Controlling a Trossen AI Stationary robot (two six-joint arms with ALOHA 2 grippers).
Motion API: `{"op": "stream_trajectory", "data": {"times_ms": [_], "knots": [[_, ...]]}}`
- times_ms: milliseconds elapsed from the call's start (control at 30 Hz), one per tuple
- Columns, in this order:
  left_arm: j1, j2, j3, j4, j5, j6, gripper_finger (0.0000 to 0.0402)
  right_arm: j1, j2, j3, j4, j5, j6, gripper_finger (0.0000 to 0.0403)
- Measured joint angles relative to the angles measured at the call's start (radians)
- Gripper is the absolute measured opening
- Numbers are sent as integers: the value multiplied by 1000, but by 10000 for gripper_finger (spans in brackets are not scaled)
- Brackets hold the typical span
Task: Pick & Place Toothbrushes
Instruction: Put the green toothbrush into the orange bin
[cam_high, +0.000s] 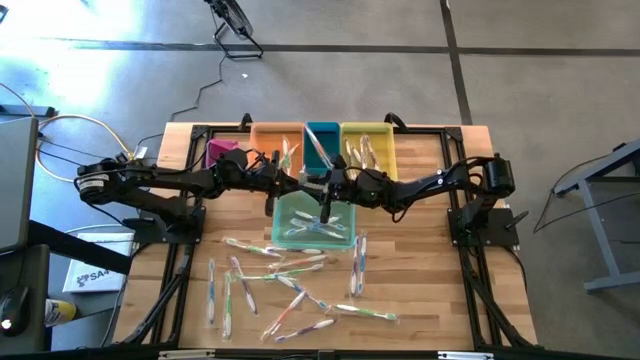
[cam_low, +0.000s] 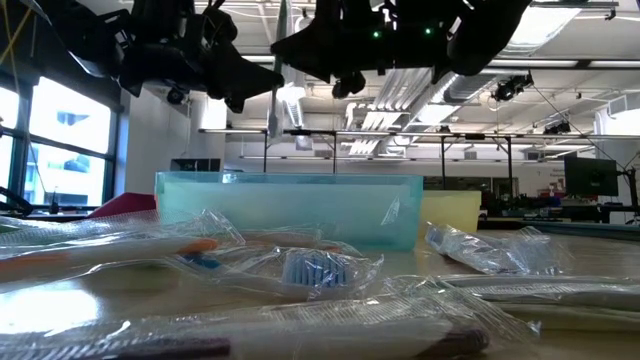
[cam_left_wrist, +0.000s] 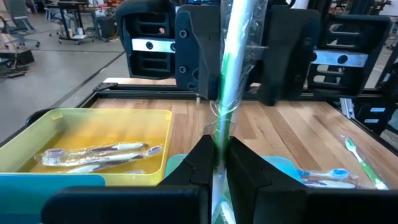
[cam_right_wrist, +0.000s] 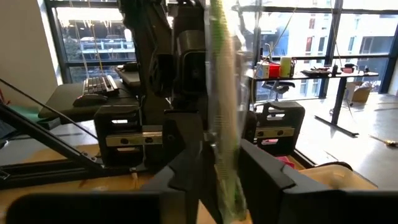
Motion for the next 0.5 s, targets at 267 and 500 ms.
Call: {"op": "stream_trajectory", "data": {"times_ms": [267,500], "knots": [[0,0,0,-1,3,0,17,8,-3,0,-27,3,-7,194],[0,0,0,-10,3,-3,16,7,-109,-1,-281,98,-10,232]]}}
